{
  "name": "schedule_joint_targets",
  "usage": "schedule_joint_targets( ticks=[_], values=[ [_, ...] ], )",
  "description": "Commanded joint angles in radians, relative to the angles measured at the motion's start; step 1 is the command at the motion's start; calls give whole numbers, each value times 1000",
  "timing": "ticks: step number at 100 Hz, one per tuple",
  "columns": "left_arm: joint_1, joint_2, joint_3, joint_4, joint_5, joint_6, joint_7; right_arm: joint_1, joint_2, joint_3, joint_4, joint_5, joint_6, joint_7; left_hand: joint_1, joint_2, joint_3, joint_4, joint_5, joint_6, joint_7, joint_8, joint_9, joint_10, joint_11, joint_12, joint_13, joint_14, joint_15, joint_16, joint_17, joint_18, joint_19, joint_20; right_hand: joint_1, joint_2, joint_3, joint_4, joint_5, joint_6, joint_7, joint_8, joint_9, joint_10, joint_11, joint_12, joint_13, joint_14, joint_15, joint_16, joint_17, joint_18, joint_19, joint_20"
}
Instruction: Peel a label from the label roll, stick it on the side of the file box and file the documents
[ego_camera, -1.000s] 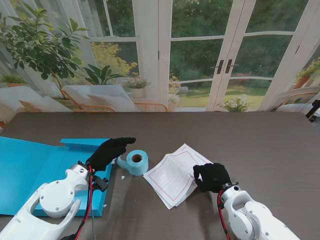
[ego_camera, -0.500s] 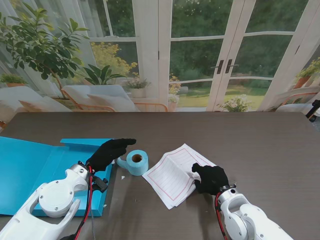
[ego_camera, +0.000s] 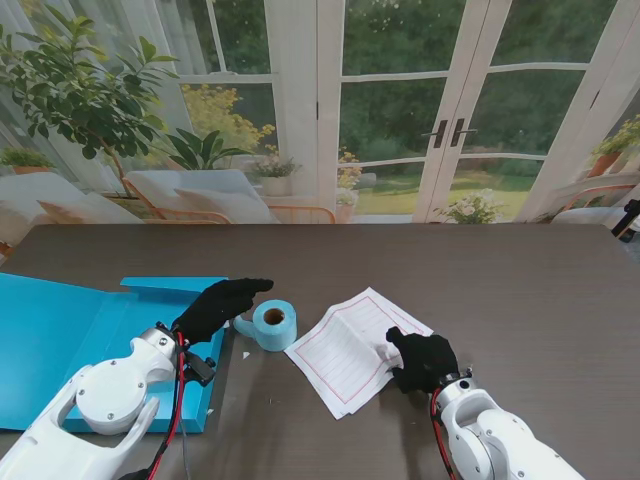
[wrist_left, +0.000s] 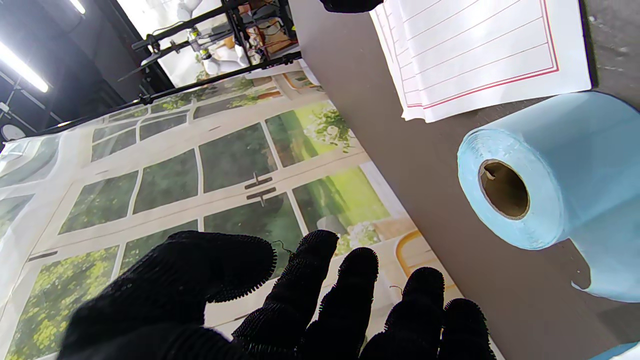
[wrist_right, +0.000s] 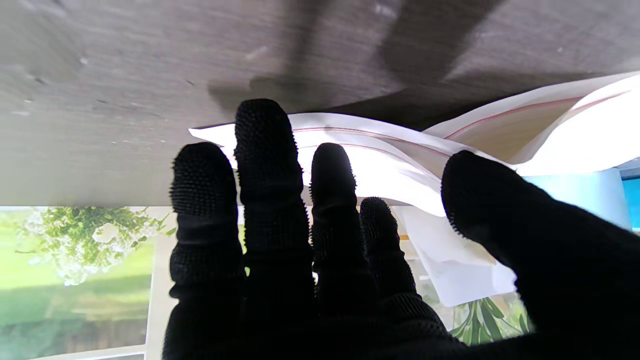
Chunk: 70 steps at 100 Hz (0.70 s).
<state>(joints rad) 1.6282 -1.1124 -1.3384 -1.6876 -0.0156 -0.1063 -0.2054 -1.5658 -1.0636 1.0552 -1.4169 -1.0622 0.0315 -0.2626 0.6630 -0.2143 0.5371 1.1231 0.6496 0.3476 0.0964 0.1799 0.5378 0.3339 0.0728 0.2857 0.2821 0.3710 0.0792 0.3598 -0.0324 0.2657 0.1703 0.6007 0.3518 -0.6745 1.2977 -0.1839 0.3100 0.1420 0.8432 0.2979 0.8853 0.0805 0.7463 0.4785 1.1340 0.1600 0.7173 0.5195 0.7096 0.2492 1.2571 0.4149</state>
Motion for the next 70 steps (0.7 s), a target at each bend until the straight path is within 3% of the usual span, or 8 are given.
schedule_joint_targets(
  ticks=[1,11,36,49,60,70],
  values=[
    [2,0,-3,-5,-5,5,-23,-3,2,-8,-1,-11,4,17,-32,46,-24,-34,-16,2,-17,-3,-31,-6,-14,-4,-17,2,-5,3,-24,-42,-19,7,18,-66,18,25,-60,29,-13,-8,-36,30,14,-15,-32,7,14,-8,-249,0,-12,16],
    [3,1,-3,-7,-6,8,-25,3,1,-21,7,-13,19,11,-32,46,-24,-35,-16,3,-17,-3,-32,-6,-14,-4,-18,2,-6,3,-24,-42,-19,8,18,-97,19,18,-70,35,-17,-13,-53,33,19,-16,-44,9,20,-9,-257,0,-13,17],
    [2,2,-4,-7,-9,11,-32,37,-8,-74,38,-3,60,-32,-33,48,-25,-36,-16,2,-17,-3,-32,-7,-14,-4,-18,2,-6,3,-23,-43,-19,8,3,-83,22,15,-51,41,-8,-14,-37,40,30,-18,-35,10,35,-10,-245,3,-6,19],
    [3,2,-4,-8,-11,14,-35,47,-10,-90,48,5,63,-43,-32,48,-24,-36,-15,4,-17,-3,-32,-4,-14,-4,-18,3,-6,3,-24,-43,-19,8,-17,-35,13,17,-48,35,-5,-15,-40,40,31,-20,-38,8,35,-15,-246,2,-6,18],
    [3,3,-4,-10,-12,16,-38,47,-12,-92,53,17,59,-46,-33,49,-25,-37,-16,5,-17,-3,-32,-4,-14,-4,-17,2,-5,3,-23,-43,-18,8,-52,84,5,27,-41,25,-2,-14,-39,42,32,-22,-36,10,37,-17,-246,2,-4,17],
    [3,3,-4,-10,-13,17,-40,48,-16,-94,65,34,50,-53,-32,49,-25,-37,-17,5,-17,-3,-31,-4,-14,-4,-18,1,-6,3,-23,-42,-18,9,-96,131,30,33,-24,-3,3,-12,-35,43,32,-23,-36,13,39,-18,-247,2,-4,16]
  ],
)
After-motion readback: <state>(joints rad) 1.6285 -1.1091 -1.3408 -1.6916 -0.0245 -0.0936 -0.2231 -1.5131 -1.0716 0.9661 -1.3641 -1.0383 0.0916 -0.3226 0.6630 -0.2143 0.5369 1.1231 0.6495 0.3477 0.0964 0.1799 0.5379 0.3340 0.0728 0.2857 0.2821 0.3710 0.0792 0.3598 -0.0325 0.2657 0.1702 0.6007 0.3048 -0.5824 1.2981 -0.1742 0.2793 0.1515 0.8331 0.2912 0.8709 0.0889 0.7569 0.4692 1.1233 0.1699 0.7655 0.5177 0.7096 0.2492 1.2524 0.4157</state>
